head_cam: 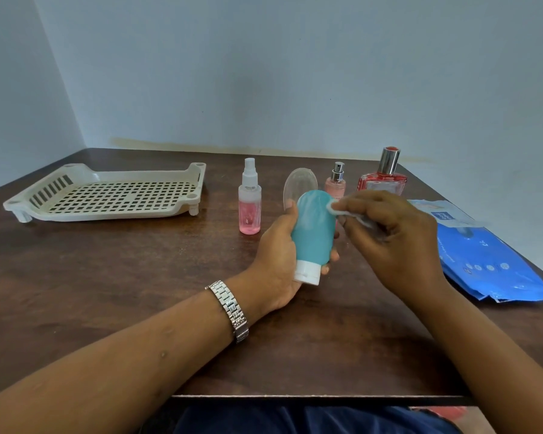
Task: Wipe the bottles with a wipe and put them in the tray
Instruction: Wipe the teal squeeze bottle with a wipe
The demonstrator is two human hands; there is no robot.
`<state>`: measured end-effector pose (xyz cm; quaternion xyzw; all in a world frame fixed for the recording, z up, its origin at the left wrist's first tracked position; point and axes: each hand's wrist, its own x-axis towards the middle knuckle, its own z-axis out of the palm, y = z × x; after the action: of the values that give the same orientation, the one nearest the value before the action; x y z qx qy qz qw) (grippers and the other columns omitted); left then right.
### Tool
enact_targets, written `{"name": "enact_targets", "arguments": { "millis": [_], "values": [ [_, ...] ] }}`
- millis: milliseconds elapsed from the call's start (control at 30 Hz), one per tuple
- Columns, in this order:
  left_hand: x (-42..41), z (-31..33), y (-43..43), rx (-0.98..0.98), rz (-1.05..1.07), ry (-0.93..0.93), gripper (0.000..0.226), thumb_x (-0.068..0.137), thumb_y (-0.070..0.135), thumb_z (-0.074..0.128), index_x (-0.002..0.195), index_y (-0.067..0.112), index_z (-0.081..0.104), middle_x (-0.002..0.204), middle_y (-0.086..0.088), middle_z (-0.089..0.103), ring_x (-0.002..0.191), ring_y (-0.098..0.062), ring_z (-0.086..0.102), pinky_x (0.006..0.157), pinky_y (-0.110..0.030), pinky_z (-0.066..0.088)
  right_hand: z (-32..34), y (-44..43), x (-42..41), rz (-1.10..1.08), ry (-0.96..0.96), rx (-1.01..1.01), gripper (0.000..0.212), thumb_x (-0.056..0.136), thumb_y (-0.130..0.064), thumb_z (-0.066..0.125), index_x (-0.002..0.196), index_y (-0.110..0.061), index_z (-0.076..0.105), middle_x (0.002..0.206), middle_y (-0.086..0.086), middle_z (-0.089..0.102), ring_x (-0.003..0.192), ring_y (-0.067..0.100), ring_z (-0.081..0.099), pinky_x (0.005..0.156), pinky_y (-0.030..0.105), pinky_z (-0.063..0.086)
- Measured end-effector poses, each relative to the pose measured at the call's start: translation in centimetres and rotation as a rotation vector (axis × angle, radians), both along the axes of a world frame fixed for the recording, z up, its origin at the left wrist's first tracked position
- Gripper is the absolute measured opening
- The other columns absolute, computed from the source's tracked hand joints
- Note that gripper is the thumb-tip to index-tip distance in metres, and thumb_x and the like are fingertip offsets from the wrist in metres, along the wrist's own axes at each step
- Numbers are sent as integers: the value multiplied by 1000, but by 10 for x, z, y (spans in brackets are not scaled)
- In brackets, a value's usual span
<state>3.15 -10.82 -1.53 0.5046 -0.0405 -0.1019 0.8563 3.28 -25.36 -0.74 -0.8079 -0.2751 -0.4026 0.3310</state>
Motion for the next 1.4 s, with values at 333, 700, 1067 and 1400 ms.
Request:
{"name": "enact_targets", "arguments": {
  "millis": [333,700,1067,1400],
  "values": [
    [4,-4,-1,7,-13,6,52,99,49,29,107,8,60,73,-10,65,51,-21,59,42,-22,44,2,-2,1,-56,-12,-65,21,81,-4,65,100,-11,71,99,-4,63,93,-5,52,80,0,37],
    [4,-3,-1,15,2,26,45,101,43,31,109,9,59,70,-9,65,49,-20,59,41,-22,44,2,2,-2,-90,46,-111,22,82,-3,66,102,-10,71,100,-1,64,94,-3,49,80,0,39],
    [4,-3,-1,14,25,32,43,102,40,31,115,8,57,71,-10,64,48,-20,58,42,-23,44,0,7,-3,-33,56,-122,20,82,-6,63,99,-10,72,99,-2,66,94,1,54,82,7,43],
    [5,-4,-1,18,24,26,44,102,40,31,117,8,56,71,-10,65,49,-21,59,41,-22,44,4,10,2,-60,65,-77,20,82,-8,61,99,-10,72,100,5,70,93,3,57,83,11,44]
  ]
}}
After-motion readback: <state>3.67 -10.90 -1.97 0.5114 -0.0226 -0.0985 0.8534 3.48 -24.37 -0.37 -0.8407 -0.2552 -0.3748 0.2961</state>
